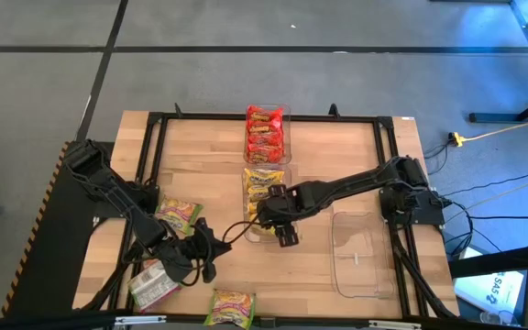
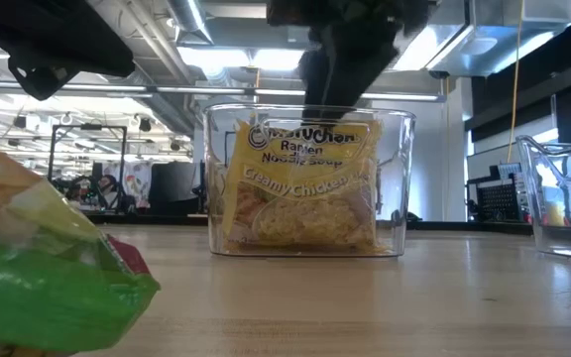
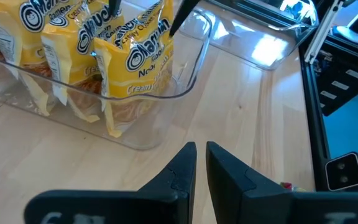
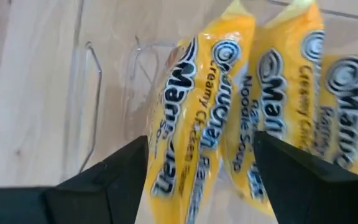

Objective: Sort Maruchan noodles
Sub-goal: Put the green noodle pack into the bottom transparent bin

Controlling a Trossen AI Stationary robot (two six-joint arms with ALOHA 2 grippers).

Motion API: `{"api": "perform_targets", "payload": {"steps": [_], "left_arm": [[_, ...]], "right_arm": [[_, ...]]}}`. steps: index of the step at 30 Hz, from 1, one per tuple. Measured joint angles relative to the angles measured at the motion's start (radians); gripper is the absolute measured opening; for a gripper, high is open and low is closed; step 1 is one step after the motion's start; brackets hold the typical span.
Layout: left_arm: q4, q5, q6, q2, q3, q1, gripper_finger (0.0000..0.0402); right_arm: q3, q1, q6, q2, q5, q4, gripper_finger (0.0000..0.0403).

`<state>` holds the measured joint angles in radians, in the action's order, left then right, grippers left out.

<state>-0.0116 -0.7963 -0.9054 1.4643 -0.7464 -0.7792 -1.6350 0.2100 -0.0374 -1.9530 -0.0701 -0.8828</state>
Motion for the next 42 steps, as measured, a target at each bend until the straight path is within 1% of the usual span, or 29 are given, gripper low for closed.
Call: {"api": "perform_targets", "payload": {"steps": [3, 5, 8, 10, 12, 14, 17, 21, 24, 28, 30, 34, 35, 38, 42], "left_arm": [[-0.001, -0.004, 0.000, 0.000, 0.000, 0.001, 0.0030], [-0.009, -0.002, -0.005, 0.000, 0.000, 0.002, 0.0030], [-0.043, 0.044, 0.001, 0.008, 0.000, 0.003, 0.0030], [-0.080, 0.075, 0.017, 0.027, 0.000, 0.002, 0.0030], [-0.115, 0.114, 0.019, 0.047, 0.000, 0.002, 0.0030], [-0.155, 0.173, 0.018, 0.069, -0.005, -0.001, 0.0030], [-0.152, 0.242, 0.018, 0.085, -0.031, -0.018, 0.0030], [-0.118, 0.282, 0.017, 0.085, -0.092, -0.055, 0.0023], [-0.068, 0.307, -0.034, 0.084, -0.145, -0.098, 0.0015], [-0.008, 0.327, -0.195, 0.111, -0.174, -0.173, 0.0009], [-0.009, 0.324, -0.295, 0.132, -0.177, -0.213, 0.0007], [-0.020, 0.327, -0.495, 0.212, -0.176, -0.274, 0.0005], [-0.040, 0.326, -0.528, 0.236, -0.176, -0.282, 0.0005], [-0.152, 0.297, -0.556, 0.314, -0.176, -0.290, 0.0005], [-0.371, 0.322, -0.533, 0.417, -0.176, -0.267, 0.0005]], "right_arm": [[-0.055, 0.019, 0.042, 0.011, 0.014, -0.042, 0.0264], [-0.069, 0.052, 0.084, 0.030, 0.018, -0.065, 0.0264], [-0.061, 0.130, 0.167, 0.051, 0.027, -0.083, 0.0264], [-0.044, 0.192, 0.214, 0.055, 0.000, -0.079, 0.0264], [-0.029, 0.268, 0.258, 0.054, -0.067, -0.045, 0.0264], [-0.001, 0.345, 0.296, 0.054, -0.129, 0.019, 0.0264], [0.066, 0.432, 0.329, 0.050, -0.203, 0.166, 0.0264], [0.139, 0.502, 0.348, 0.050, -0.296, 0.407, 0.0264], [0.209, 0.526, 0.349, 0.050, -0.300, 0.593, 0.0264], [0.272, 0.524, 0.387, 0.050, -0.294, 0.785, 0.0264], [0.298, 0.517, 0.408, 0.050, -0.286, 0.842, 0.0264], [0.337, 0.507, 0.421, 0.050, -0.279, 0.892, 0.0264], [0.347, 0.506, 0.425, 0.050, -0.279, 0.888, 0.0264], [0.377, 0.503, 0.436, 0.050, -0.272, 0.840, 0.0264], [0.420, 0.503, 0.485, 0.050, -0.276, 0.827, 0.0264]]}}
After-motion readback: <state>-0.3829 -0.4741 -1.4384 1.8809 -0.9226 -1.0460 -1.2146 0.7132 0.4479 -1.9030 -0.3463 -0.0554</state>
